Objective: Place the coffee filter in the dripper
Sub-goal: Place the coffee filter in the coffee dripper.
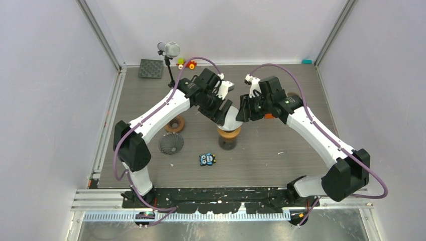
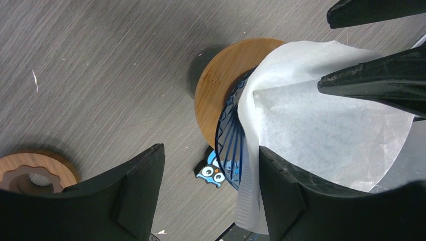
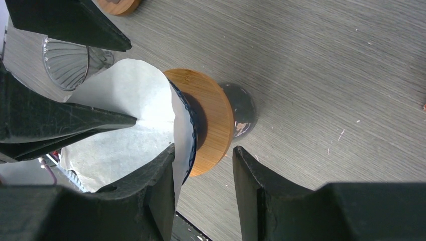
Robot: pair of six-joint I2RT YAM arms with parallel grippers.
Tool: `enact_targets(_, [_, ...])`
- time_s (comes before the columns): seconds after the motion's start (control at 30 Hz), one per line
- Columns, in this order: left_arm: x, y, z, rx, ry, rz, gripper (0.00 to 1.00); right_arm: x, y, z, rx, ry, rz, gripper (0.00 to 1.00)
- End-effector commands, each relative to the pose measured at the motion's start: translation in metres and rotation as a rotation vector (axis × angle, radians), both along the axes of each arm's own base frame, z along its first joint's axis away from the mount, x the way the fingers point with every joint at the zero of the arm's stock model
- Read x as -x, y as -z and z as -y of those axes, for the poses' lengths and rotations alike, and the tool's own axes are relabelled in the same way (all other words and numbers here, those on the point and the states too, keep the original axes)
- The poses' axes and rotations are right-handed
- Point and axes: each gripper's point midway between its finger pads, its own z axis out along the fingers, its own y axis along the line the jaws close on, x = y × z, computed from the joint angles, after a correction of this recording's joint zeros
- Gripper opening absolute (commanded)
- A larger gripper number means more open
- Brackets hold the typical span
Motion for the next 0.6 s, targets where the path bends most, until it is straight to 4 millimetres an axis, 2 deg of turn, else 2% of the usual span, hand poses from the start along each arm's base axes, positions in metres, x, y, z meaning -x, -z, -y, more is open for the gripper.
enact_targets(0.0, [-0.0062, -0.0133, 0.0014, 0.054, -0.013, 0.033, 0.68, -0.0053, -0.0015, -0.0020, 0.007, -0.013, 0.030, 0.48])
enact_targets(0.57, [-0.0068, -0.0067, 0.0035, 0.063, -0.007, 0.015, 0.66, -0.0082, 0.0042, 0.0001, 0.031, -0.011, 0.029, 0.47])
